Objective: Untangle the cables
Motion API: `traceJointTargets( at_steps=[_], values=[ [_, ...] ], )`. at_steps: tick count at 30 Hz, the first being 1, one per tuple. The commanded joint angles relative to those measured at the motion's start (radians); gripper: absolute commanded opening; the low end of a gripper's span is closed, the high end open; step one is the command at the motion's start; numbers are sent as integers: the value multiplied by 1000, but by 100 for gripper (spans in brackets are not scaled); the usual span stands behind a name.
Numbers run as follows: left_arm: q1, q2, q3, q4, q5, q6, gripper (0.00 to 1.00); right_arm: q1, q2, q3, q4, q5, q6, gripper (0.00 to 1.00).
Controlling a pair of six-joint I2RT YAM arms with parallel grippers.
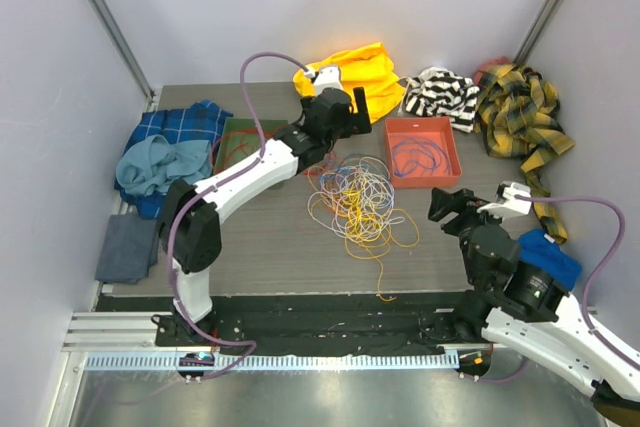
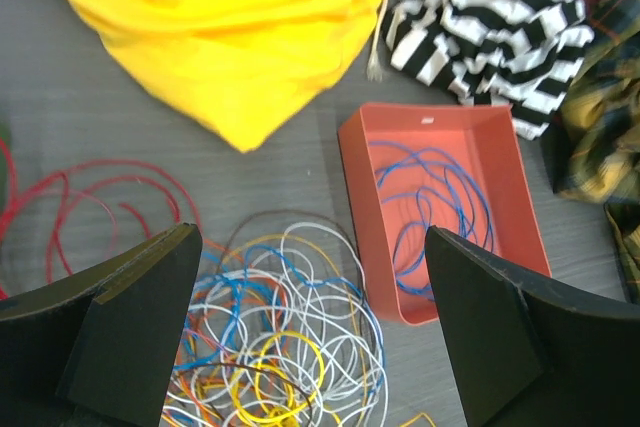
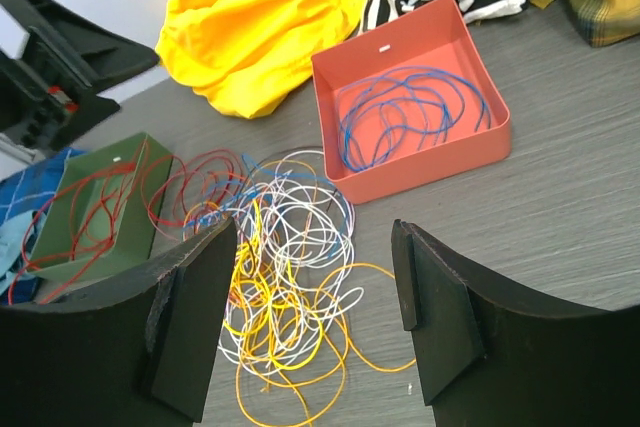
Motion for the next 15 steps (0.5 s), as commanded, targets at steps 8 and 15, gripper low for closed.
traceJointTargets(
  at_steps=[8, 15],
  values=[
    [64, 86, -174, 145, 271, -381, 84, 4, 63, -4, 28, -18, 65, 71],
    [74, 141, -164, 183, 320, -418, 81, 6, 69, -21, 41, -9, 66, 71]
  ],
)
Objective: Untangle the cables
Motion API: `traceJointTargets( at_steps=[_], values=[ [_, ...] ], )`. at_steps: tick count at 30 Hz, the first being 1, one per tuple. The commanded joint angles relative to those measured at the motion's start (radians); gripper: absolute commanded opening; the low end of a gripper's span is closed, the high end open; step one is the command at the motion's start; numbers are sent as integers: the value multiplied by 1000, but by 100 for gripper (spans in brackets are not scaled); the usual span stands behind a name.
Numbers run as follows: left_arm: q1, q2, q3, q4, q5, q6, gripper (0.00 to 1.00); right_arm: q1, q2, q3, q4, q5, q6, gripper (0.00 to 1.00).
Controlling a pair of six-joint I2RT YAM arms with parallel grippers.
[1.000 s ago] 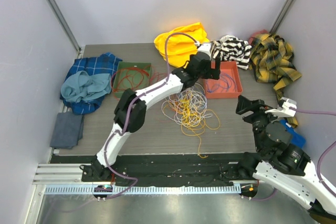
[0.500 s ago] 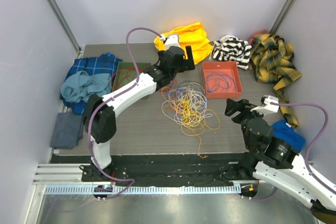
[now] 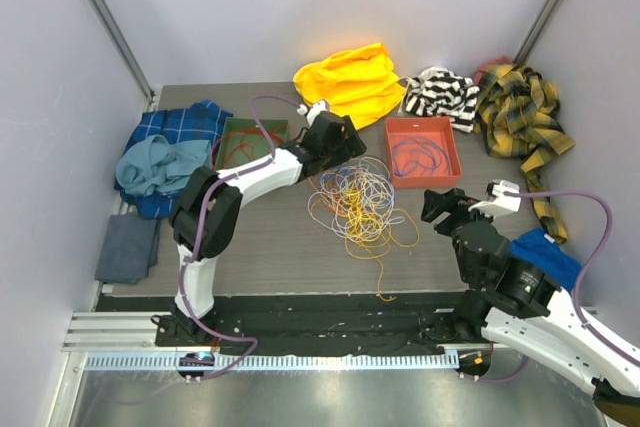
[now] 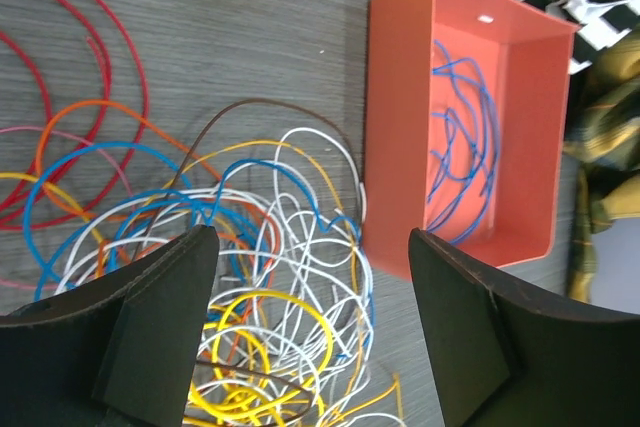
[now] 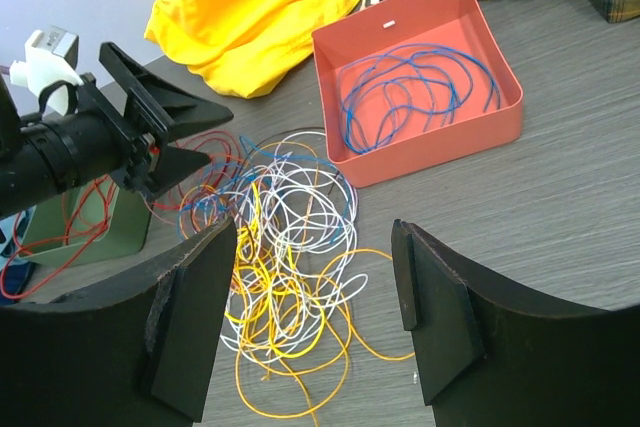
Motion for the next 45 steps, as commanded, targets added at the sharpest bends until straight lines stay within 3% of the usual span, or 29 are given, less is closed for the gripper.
traceJointTargets(
  at_steps=[1, 7, 15, 22, 29, 30, 32, 39, 45],
  values=[
    [11, 23, 28, 97, 64, -63, 80, 6, 16, -5, 42, 19, 18, 71],
    [15, 103, 78, 124, 142, -91, 71, 4, 31, -8, 48, 31, 7, 71],
    [24, 143, 80, 147, 147, -118, 65, 6, 37, -15, 65, 45, -14, 72],
    [35, 135, 103, 193, 147, -103, 36, 4, 50, -18, 70, 40, -14, 71],
    [37, 175, 179, 163, 190, -57, 21, 6, 34, -28, 70, 28, 1, 71],
    [37, 186, 187, 164, 194, -57, 11, 4, 30, -28, 65, 26, 3, 71],
    [38, 185, 192, 160, 203, -60, 1, 6, 19, -23, 58, 28, 7, 71],
    [38, 86, 184, 137, 194, 0, 0, 4, 8, 0, 47, 26, 0, 71],
    [41, -134, 230, 42, 176, 107, 0, 6, 7, 12, 45, -13, 3, 71]
  ],
)
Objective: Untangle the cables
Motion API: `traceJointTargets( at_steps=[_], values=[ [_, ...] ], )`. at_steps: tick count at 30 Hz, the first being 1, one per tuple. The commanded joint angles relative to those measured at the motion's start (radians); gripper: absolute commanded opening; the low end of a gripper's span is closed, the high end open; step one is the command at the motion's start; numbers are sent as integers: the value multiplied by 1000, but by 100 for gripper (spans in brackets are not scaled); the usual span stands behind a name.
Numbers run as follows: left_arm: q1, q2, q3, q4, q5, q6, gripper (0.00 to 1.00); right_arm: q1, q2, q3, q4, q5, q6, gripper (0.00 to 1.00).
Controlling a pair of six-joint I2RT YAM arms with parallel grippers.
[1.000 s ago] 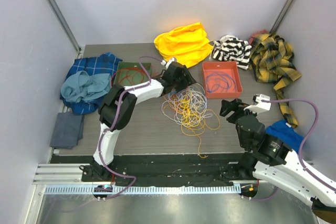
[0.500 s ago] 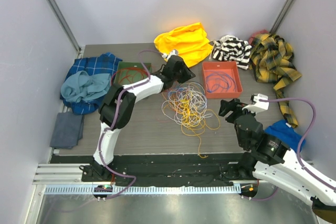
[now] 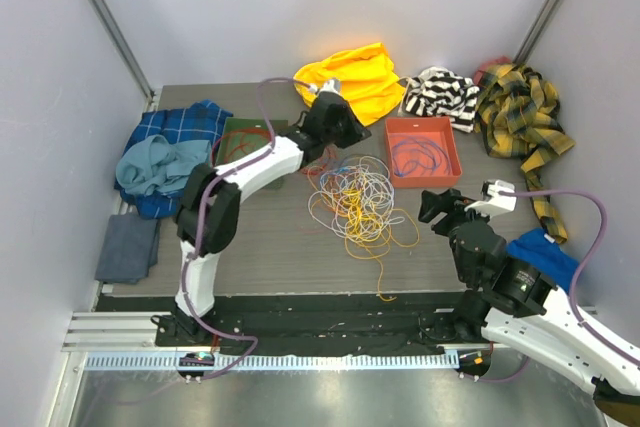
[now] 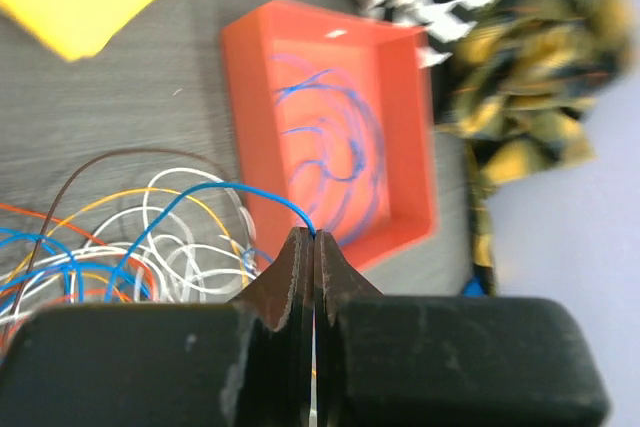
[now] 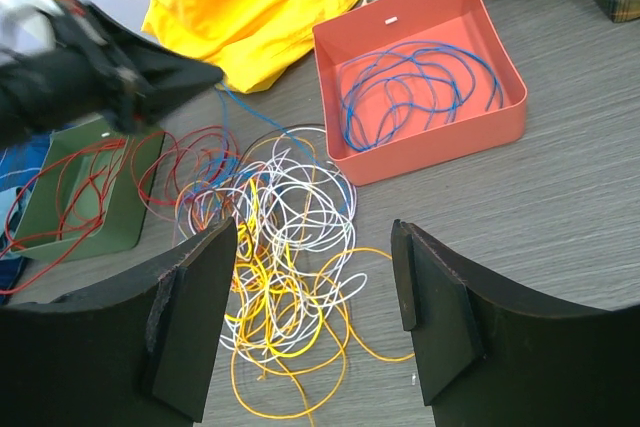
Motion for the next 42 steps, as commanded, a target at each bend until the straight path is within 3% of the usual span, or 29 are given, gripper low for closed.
traceJointTargets(
  at_steps=[1, 4, 13, 23, 32, 42],
  values=[
    [10, -249, 91, -55, -26, 127, 0, 4, -5, 32, 20, -10, 18, 71],
    [10, -336, 273, -162, -30, 202, 0, 6, -10, 31, 26, -45, 15, 71],
    [8, -373, 678, -386, -5, 291, 0, 4, 47, 35, 170, -192, -47, 70],
    [2, -424, 617, -403, 55, 283, 0, 6, 156, 110, 261, -247, -68, 70],
    [-15, -344, 551, -360, 63, 287, 0, 6, -53, 156, 80, -103, -58, 70],
    [-68, -90, 635, -279, 116, 250, 0, 6, -172, 198, -79, 27, -61, 70]
  ],
)
